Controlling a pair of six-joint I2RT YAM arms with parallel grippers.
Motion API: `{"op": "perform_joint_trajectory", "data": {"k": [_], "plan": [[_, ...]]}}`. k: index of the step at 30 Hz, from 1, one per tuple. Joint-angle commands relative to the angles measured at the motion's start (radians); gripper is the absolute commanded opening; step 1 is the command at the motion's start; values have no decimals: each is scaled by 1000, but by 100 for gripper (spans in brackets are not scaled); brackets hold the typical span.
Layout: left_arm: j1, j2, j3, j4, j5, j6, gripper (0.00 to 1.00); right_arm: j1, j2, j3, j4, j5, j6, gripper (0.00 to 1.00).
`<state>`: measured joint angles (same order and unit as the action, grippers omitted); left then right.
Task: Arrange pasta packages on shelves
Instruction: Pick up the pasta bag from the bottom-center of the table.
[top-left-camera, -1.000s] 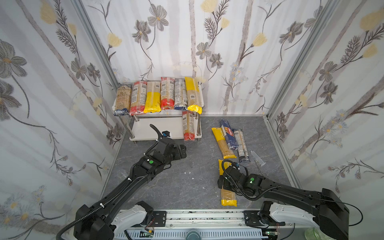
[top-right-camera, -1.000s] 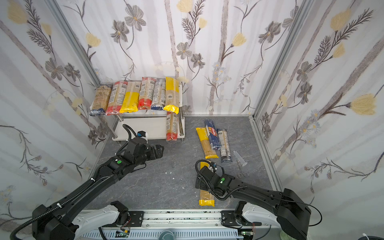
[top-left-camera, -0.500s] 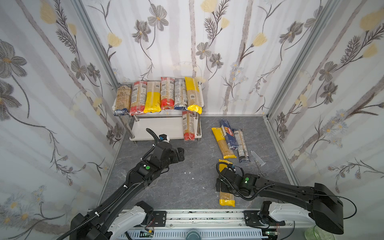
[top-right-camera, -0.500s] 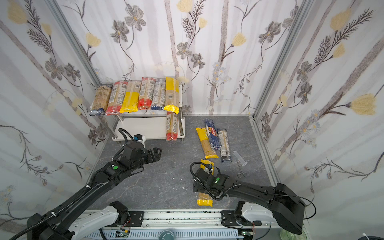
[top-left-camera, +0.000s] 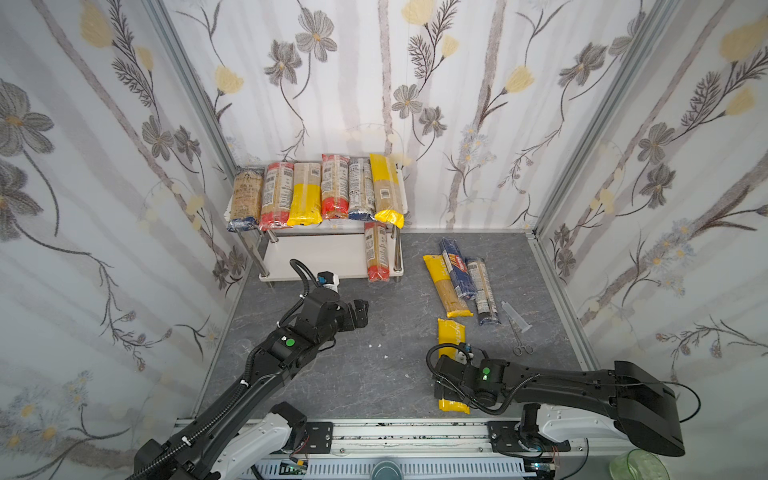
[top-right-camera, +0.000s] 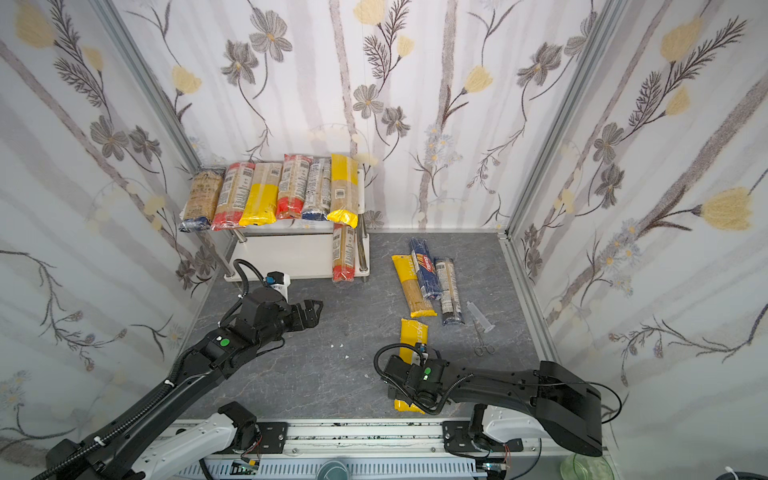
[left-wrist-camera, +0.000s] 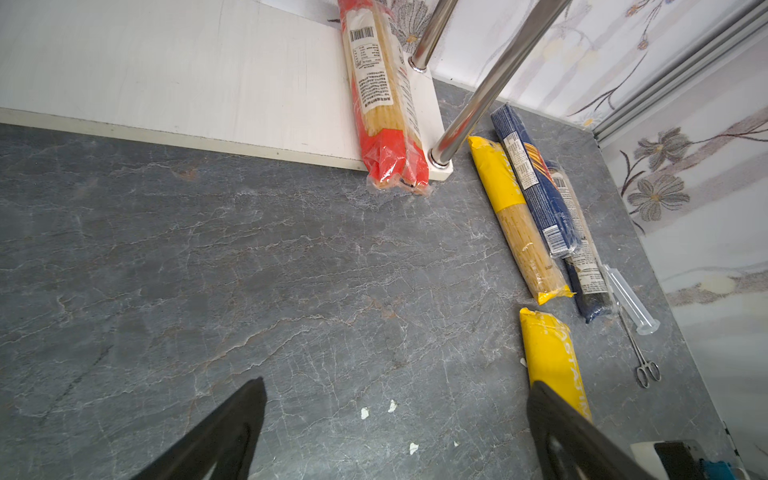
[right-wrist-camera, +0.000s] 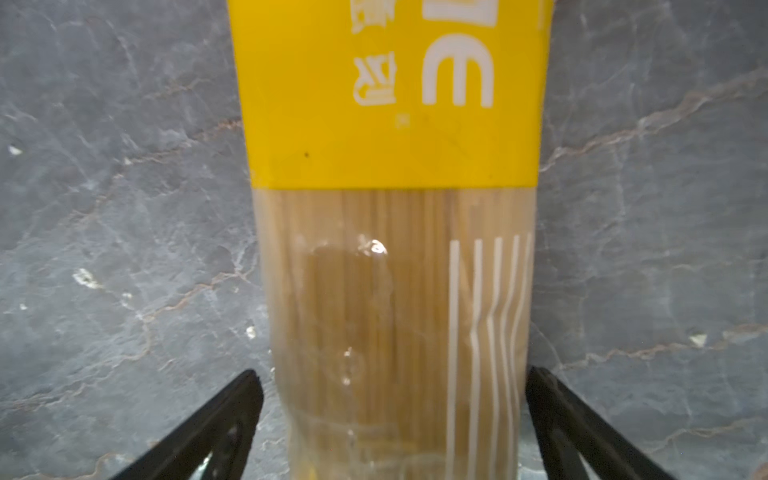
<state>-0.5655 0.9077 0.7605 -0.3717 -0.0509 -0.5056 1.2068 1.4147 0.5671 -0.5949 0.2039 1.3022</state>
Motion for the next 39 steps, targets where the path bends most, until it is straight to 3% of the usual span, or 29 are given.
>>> {"op": "perform_joint_trajectory", "data": {"k": [1, 4, 8, 11, 14, 25, 33, 39], "plan": [[2, -34, -11, 17, 18, -15, 100, 24, 57, 19, 29, 36, 68, 100], [1, -55, -12, 10, 32, -22, 100, 41, 124, 43, 45, 36, 81, 91], [1, -81, -12, -11, 54, -54, 100, 83, 169, 69, 55, 34, 112, 58], [1, -89, -6, -39, 64, -75, 100, 104, 159, 72, 75, 29, 124, 39], [1, -84, 4, -73, 38, -96, 100, 113, 129, 91, 84, 41, 101, 27], [82, 41, 99, -137, 13, -120, 100, 65, 48, 293, 111, 27, -175, 24], [239, 82, 112, -172, 60, -117, 100, -58, 35, 324, 230, -95, -321, 23], [298, 99, 114, -190, 72, -108, 100, -146, 129, 458, 244, -179, -455, 23]]}}
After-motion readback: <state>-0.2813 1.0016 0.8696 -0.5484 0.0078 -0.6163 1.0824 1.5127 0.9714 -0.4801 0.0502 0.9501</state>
